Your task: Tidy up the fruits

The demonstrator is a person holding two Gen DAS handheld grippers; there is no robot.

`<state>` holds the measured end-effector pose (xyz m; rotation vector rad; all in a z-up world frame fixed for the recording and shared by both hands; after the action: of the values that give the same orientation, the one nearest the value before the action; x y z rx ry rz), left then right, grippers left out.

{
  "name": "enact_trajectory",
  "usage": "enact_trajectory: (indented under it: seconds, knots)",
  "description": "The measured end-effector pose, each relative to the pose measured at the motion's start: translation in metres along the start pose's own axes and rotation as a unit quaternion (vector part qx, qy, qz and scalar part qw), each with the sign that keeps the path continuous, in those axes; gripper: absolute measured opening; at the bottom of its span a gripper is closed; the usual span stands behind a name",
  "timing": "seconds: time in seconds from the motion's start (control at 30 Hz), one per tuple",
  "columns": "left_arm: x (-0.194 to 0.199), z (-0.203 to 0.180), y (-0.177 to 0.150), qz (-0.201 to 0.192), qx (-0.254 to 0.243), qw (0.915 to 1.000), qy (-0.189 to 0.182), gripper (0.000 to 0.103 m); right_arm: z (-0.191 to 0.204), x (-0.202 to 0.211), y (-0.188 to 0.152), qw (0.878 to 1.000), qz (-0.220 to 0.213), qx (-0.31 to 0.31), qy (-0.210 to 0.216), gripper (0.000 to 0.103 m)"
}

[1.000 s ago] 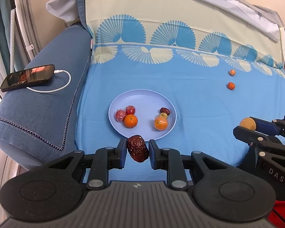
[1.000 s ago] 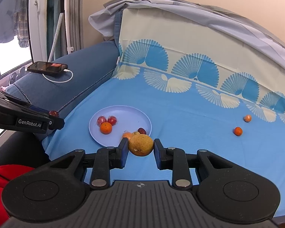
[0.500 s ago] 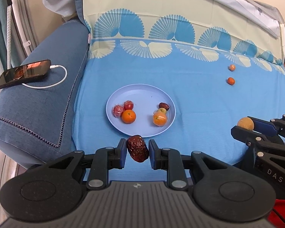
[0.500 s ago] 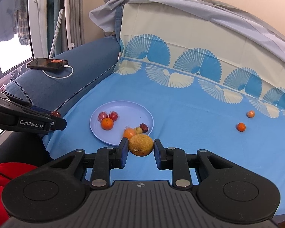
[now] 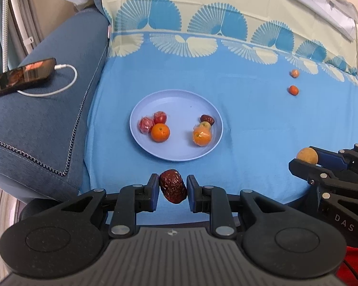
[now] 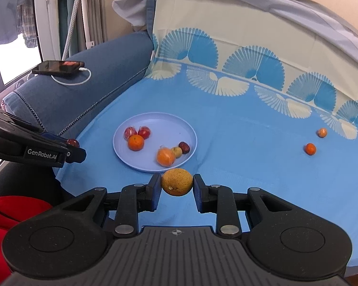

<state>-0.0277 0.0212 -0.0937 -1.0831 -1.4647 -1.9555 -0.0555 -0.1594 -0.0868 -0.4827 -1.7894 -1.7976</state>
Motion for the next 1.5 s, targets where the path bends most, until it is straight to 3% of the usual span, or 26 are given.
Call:
enact_trajectory:
  seconds: [0.23, 0.47, 0.93, 1.4, 1.43, 1.47, 1.5]
  knots:
    - [-0.018, 0.005, 0.01, 0.014, -0.005, 0.9998, 0.016, 0.027, -0.003, -0.02, 0.006, 1.0, 0.006, 0.001, -0.002, 0.03]
    - [-0.046, 0.019, 0.047, 0.022, 0.018, 0.9993, 0.026, 0.027, -0.005, -0.051, 0.029, 1.0, 0.001, 0.011, 0.007, 0.03]
    - [-0.136, 0.008, 0.116, 0.051, 0.008, 0.9985, 0.02, 0.027, -0.017, -0.156, 0.059, 0.998, 0.038, 0.035, 0.038, 0.03]
    - [-0.213, -0.006, 0.134, 0.06, -0.017, 0.9977, 0.027, 0.027, -0.035, -0.227, 0.057, 0.995, 0.07, 0.054, 0.047, 0.03]
    - [-0.214, -0.007, 0.134, 0.059, -0.02, 0.9978, 0.022, 0.033, -0.034, -0.23, 0.056, 0.994, 0.078, 0.057, 0.051, 0.031]
    - [-0.214, -0.007, 0.135, 0.06, -0.023, 0.9979, 0.012, 0.057, -0.034, -0.232, 0.055, 0.993, 0.086, 0.056, 0.057, 0.036]
    - [-0.211, -0.007, 0.136, 0.059, -0.018, 0.9981, 0.004, 0.074, -0.034, -0.231, 0.055, 0.993, 0.089, 0.052, 0.059, 0.057]
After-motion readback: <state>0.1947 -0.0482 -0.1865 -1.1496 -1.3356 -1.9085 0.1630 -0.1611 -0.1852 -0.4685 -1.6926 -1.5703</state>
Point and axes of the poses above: each gripper's, at about its wrist camera, not at the fingertips, and x roughly against the way its jaws point, z to its left, y to its top, the point moved 8 cm from there along -x, roughly the way its jaws point, and after that the axes turned 8 degrees about y, right-handed, at the moved point
